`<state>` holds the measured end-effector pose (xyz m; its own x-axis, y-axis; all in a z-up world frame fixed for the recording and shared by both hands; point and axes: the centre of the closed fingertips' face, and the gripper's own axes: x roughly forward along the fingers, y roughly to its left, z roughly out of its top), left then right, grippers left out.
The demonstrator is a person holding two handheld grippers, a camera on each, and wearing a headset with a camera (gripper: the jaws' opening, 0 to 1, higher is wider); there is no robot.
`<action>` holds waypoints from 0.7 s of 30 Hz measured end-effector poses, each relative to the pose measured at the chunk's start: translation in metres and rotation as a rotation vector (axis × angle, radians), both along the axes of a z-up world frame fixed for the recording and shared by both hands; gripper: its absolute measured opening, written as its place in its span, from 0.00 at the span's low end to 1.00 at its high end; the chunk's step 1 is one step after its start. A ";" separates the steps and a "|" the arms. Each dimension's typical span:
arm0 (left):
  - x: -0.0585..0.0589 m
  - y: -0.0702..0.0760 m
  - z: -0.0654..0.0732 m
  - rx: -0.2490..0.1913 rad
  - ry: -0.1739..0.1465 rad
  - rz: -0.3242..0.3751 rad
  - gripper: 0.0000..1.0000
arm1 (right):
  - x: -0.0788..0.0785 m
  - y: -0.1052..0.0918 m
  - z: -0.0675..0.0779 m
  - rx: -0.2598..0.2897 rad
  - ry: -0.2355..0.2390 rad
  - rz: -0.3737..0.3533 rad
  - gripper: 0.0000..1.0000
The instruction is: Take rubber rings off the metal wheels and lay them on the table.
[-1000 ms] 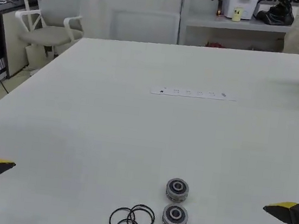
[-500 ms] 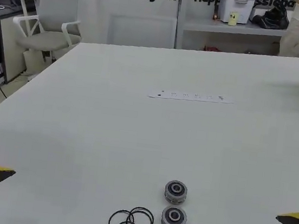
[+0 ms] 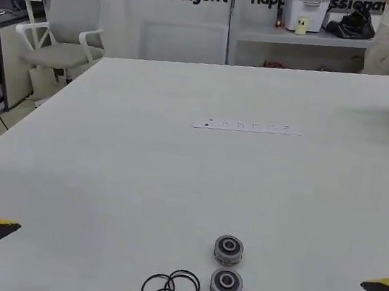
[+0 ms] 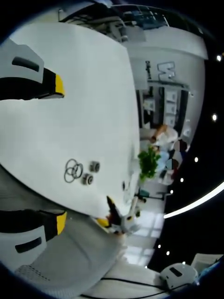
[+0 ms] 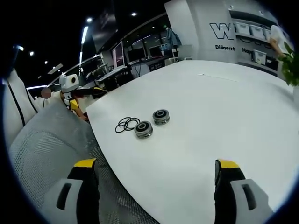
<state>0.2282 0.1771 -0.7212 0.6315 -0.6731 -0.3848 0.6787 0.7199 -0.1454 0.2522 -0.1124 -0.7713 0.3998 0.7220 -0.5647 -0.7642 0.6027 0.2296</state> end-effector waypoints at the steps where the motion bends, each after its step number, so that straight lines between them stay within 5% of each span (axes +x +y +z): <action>1: 0.000 0.000 0.000 -0.002 -0.001 0.001 1.00 | -0.001 0.001 0.000 0.001 0.001 0.003 1.00; 21: -0.001 0.002 -0.001 -0.004 -0.001 0.005 1.00 | -0.003 0.004 -0.003 -0.010 0.006 0.020 1.00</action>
<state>0.2273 0.1786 -0.7224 0.6354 -0.6714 -0.3814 0.6750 0.7228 -0.1480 0.2490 -0.1079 -0.7738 0.3815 0.7245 -0.5741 -0.7749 0.5892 0.2287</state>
